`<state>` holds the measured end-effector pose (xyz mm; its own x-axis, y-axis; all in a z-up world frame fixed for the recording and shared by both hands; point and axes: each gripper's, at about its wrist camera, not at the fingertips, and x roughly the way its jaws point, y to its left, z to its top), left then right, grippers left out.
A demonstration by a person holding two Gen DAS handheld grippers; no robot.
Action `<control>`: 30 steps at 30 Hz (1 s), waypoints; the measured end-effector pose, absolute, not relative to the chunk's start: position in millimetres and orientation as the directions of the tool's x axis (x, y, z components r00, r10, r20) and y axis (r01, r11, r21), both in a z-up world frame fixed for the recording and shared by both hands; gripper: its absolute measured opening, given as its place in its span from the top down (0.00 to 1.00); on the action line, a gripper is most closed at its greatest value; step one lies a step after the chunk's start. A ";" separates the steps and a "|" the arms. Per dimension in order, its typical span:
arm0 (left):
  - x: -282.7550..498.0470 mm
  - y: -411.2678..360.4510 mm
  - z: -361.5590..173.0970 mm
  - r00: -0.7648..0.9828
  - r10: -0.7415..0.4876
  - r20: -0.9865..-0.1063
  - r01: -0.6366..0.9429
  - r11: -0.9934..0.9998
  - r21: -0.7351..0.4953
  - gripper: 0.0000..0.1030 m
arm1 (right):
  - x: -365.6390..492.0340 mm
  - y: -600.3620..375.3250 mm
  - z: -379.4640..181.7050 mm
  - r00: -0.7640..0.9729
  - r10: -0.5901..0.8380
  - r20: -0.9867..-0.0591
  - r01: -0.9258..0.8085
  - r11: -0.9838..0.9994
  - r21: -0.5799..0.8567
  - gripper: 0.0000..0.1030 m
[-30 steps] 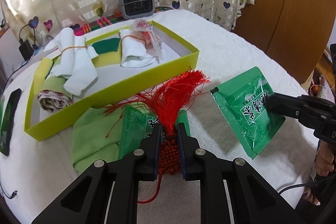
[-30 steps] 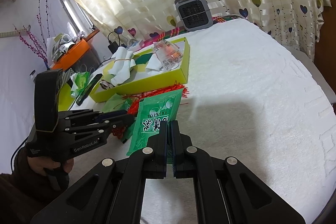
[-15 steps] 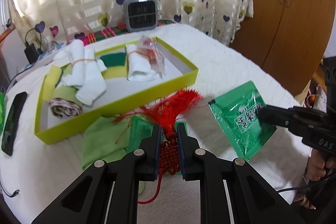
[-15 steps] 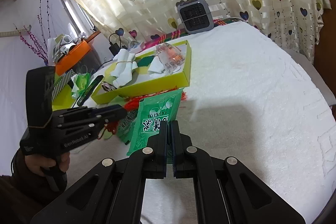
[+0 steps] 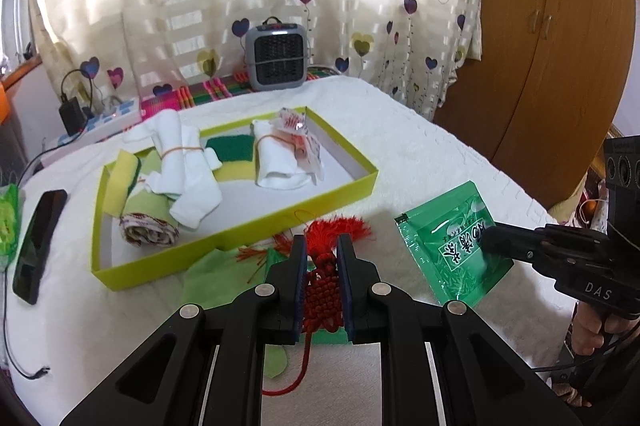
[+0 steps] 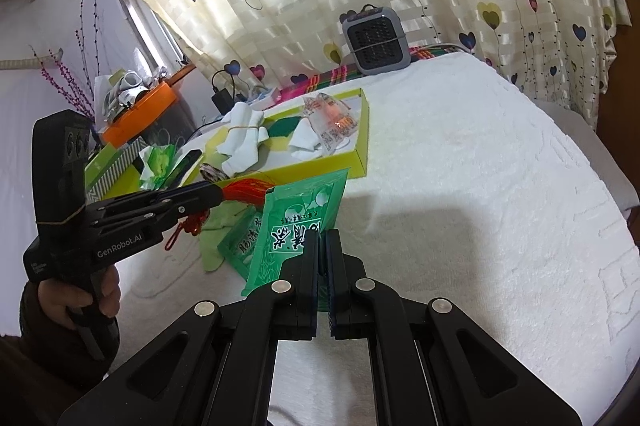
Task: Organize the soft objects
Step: 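Lift the red tasseled knot off the table with the left tool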
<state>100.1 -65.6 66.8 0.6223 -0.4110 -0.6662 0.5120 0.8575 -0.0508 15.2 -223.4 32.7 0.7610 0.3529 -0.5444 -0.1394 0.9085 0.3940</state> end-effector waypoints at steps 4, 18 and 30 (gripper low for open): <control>100.5 -59.5 73.4 0.640 -0.411 -0.650 0.498 0.865 -0.056 0.87 | 14.7 -222.8 38.4 0.771 0.348 -0.533 -0.142 0.910 0.389 0.97; 105.6 -37.5 96.4 0.683 -0.413 -0.602 0.464 0.882 -0.080 0.87 | 16.5 -219.5 40.4 0.777 0.353 -0.520 -0.148 0.907 0.394 0.97; 107.5 -39.7 113.9 0.706 -0.407 -0.579 0.464 0.884 -0.055 0.87 | 25.1 -213.5 55.4 0.793 0.355 -0.495 -0.170 0.910 0.379 0.97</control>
<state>107.5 -39.7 113.9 0.7064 -0.4072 -0.5789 0.4642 0.8840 -0.0553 25.1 -213.5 55.4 0.7934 0.3545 -0.4949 -0.1704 0.9097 0.3786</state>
